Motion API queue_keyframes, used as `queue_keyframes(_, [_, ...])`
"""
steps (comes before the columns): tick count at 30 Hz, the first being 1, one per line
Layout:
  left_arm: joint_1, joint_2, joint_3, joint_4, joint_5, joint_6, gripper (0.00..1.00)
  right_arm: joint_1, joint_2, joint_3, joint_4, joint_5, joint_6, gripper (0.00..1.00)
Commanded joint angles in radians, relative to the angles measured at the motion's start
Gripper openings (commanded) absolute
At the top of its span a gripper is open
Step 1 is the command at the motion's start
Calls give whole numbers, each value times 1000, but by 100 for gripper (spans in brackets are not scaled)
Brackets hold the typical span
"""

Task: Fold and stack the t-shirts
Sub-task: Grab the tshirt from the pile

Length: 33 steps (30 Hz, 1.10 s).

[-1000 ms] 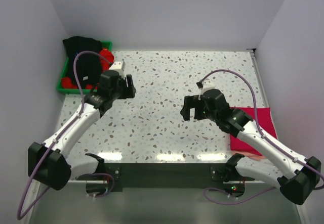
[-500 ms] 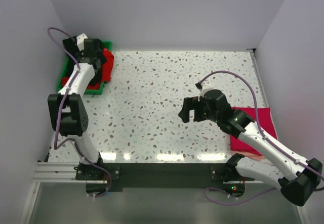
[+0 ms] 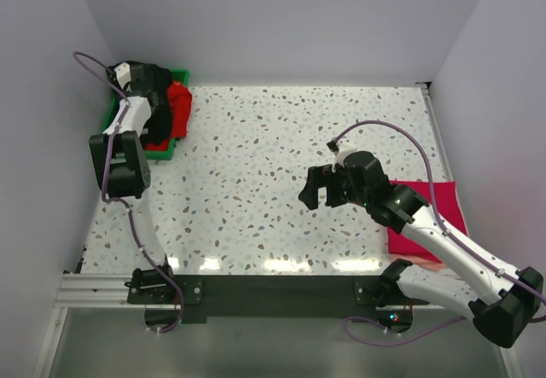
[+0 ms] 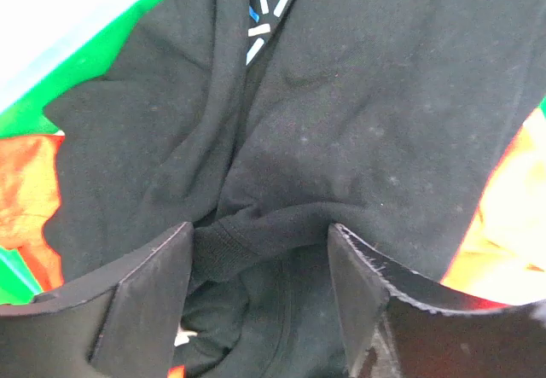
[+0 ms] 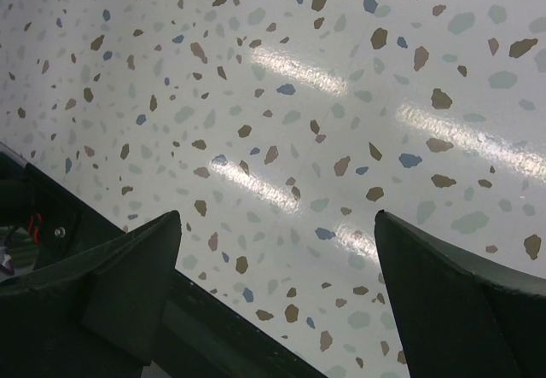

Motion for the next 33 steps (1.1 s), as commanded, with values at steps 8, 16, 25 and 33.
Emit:
queue_keyframes(8, [22, 36, 63, 55, 19, 59, 44, 3, -7, -13, 24, -34, -17, 99])
queue_keyframes(16, [23, -11, 60, 72, 48, 108, 0, 3, 0, -14, 32, -48, -17, 99])
queue_keyframes(25, [23, -232, 69, 129, 202, 137, 0, 5, 6, -13, 39, -52, -17, 99])
queue_keyframes(33, [0, -399, 160, 146, 438, 134, 0, 3, 7, -5, 42, -39, -19, 99])
